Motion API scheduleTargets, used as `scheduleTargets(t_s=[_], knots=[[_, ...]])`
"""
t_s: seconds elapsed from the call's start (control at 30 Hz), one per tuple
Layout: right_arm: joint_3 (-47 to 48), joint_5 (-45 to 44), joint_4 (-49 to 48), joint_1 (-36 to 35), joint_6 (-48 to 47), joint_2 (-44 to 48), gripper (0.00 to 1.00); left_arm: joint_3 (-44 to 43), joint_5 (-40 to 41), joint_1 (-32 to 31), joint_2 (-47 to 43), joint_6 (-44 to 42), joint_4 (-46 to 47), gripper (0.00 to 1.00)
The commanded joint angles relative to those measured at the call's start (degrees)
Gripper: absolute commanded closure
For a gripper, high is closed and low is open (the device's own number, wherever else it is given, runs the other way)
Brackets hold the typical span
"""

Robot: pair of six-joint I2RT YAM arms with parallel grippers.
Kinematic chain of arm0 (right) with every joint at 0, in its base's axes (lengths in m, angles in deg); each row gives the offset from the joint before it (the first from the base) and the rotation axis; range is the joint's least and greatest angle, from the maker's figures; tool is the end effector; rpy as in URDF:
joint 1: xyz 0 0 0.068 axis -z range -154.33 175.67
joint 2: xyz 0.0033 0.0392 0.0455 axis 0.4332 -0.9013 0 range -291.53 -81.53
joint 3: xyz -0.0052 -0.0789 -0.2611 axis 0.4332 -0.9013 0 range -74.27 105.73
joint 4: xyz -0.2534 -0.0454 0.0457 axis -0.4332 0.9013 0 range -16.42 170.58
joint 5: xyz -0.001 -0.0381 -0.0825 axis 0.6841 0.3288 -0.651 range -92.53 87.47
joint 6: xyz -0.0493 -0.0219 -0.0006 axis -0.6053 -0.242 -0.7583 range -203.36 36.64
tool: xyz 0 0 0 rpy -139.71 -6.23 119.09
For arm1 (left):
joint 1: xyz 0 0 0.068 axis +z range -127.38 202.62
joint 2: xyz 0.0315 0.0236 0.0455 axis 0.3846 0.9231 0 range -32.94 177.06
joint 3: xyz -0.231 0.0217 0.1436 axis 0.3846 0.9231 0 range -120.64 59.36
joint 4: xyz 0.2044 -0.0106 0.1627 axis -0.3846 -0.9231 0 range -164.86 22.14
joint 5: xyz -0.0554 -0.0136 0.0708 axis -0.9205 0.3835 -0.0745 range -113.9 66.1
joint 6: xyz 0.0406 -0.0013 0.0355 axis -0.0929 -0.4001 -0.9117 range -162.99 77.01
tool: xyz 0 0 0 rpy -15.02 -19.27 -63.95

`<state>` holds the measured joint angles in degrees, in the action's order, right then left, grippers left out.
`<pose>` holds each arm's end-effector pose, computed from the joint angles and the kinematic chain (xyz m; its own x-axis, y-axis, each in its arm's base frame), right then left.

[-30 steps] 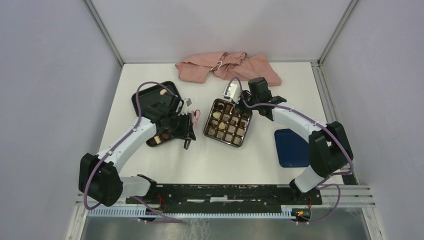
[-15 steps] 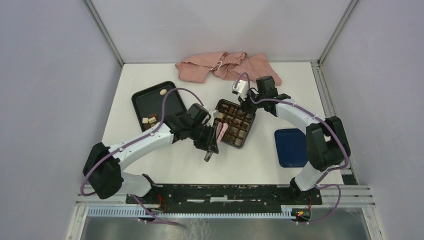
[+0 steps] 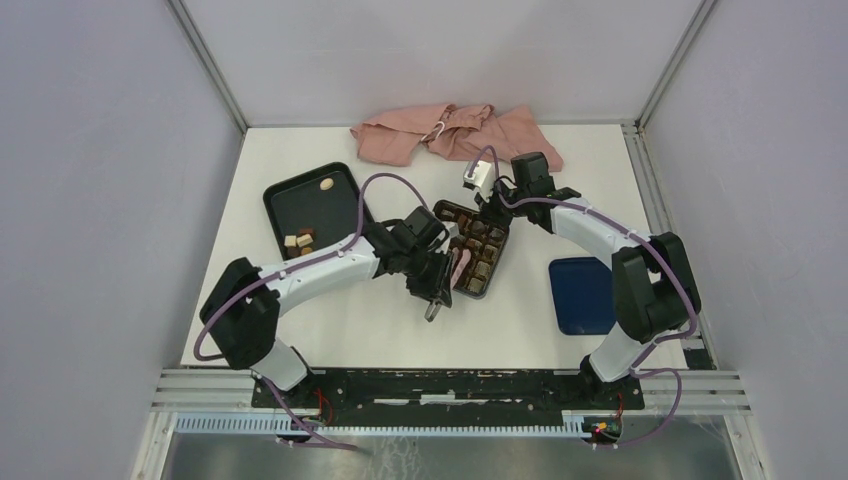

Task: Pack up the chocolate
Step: Adjust the packing box at the center of the board.

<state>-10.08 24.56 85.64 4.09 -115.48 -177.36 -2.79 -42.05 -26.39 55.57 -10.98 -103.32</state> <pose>0.3317 0.1487 0.2257 -0.2072 -0.5910 -0.7796 -0.8782 0.4635 -0.1180 0.1952 -0.2414 0.2273 -0.9217 0.2926 -0.2548 0.3835 0.7871 -0.4832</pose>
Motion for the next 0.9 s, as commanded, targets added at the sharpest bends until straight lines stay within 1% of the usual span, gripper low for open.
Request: scheduleTargets(t_s=[0.0, 0.13, 0.23, 0.4, 0.47, 0.57, 0.7, 0.87], knots=[[1.50, 2.61, -2.13, -0.12, 1.20, 0.73, 1.00, -4.28, 2.31, -0.77, 2.64, 0.40, 0.31, 0.93], [1.50, 2.73, -1.90, -0.05, 1.01, 0.63, 1.00, -5.03, 3.74, -0.91, 4.45, -0.19, -0.66, 0.89], [1.47, 2.87, -1.81, -0.08, 0.93, 0.48, 1.00, -5.55, 4.90, -0.93, 5.10, -0.28, -1.29, 0.79], [1.64, 3.33, -1.23, 0.00, 0.74, 0.29, 1.00, -6.43, 5.28, -1.27, 6.26, -0.71, -1.45, 0.59], [1.64, 3.33, -1.19, 0.01, 0.66, 0.29, 1.00, -6.49, 5.34, -1.55, 6.68, -0.88, -1.45, 0.55], [1.63, 3.54, -1.11, -0.04, 0.67, 0.34, 1.00, -6.41, 5.41, -1.61, 7.10, -0.98, -1.39, 0.53], [1.65, 3.57, -0.94, -0.04, 0.49, 0.25, 1.00, -6.51, 6.06, -1.62, 7.02, -1.01, -1.51, 0.52], [1.67, 4.07, -0.58, 0.19, 0.44, -0.05, 1.00, -7.19, 8.00, -1.63, 3.44, -0.15, -1.37, 0.58]])
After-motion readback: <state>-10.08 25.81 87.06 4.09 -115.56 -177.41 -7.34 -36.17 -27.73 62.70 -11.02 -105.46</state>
